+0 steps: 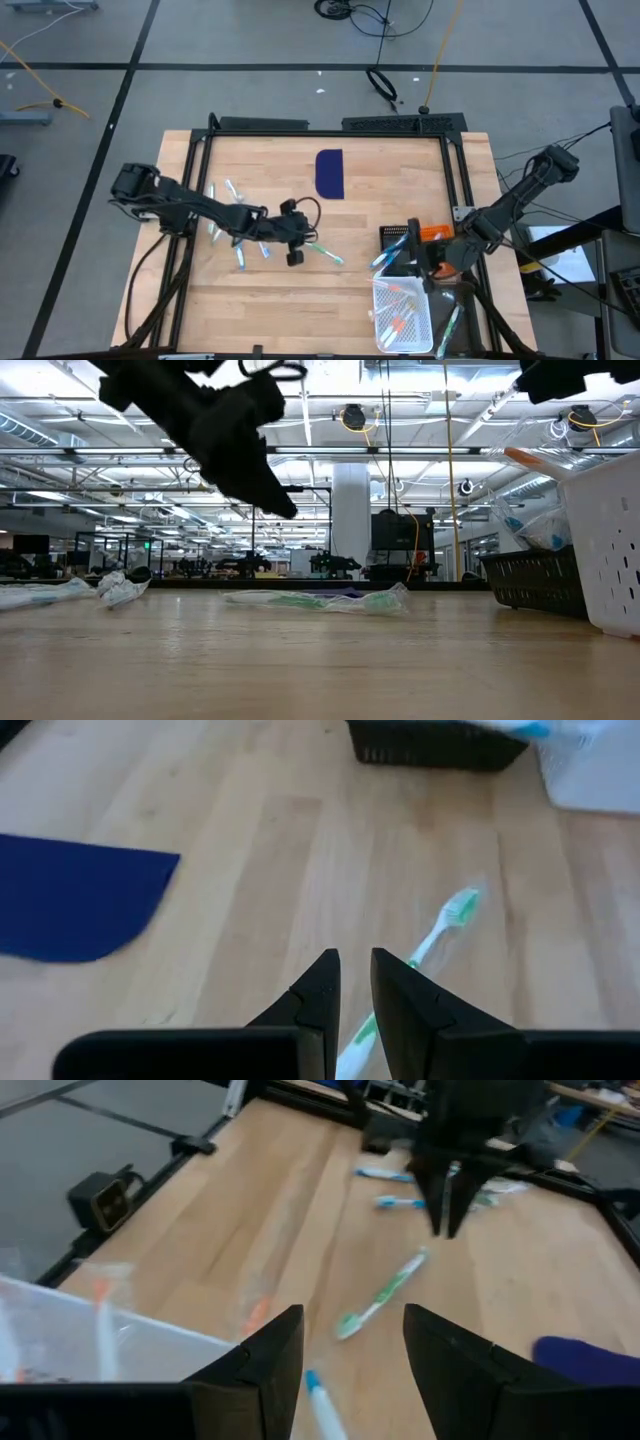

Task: Pick & Place Toothbrushes
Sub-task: Put the green toothbrush into the black bin

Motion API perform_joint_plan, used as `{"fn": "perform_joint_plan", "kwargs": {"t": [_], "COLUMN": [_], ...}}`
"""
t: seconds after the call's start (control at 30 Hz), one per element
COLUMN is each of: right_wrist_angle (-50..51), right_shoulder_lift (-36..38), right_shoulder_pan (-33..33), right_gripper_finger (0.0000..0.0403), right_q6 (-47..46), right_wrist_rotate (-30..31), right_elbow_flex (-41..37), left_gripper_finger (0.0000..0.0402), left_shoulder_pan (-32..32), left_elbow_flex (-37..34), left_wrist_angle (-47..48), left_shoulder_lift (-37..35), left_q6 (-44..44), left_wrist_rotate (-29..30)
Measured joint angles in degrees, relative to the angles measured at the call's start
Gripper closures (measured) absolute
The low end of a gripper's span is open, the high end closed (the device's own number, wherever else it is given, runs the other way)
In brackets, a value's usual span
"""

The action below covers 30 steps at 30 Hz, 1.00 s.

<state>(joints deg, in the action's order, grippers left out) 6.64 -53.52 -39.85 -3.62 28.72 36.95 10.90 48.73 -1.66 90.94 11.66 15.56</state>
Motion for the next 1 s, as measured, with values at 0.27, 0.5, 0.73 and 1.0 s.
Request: {"fn": "perform_joint_plan", "kwargs": {"t": [0.27, 0.5, 0.73, 1.0], "right_wrist_angle": [0.01, 0.01, 0.08, 0.24], "right_shoulder_lift": [0.18, 0.15, 0.15, 0.13], "right_shoulder_pan": [3.01, 4.3, 4.32, 4.32], "right_gripper_finger": [0.0238, 0.0239, 0.0239, 0.0243], "right_q6": [0.02, 0.03, 0.26, 1.51], "right_wrist_rotate": [-0.23, -0.25, -0.25, -0.25], "right_elbow_flex": [0.0, 0.0, 0.0, 0.0], "left_gripper_finger": [0.0339, 0.0339, 0.0339, 0.0339], "left_shoulder_pan": [-0.06, -0.44, -0.81, -0.7], "left_elbow_flex": [0.0, 0.0, 0.13, 0.24], "left_wrist_angle": [-2.04, -1.99, -3.21, -4.95], "left_shoulder_lift": [6.89, 11.23, 12.92, 10.46], "left_q6": [-1.07, -1.04, -1.0, -1.78], "left_wrist_rotate": [-0.63, -5.14, -8.89, -11.51]}}
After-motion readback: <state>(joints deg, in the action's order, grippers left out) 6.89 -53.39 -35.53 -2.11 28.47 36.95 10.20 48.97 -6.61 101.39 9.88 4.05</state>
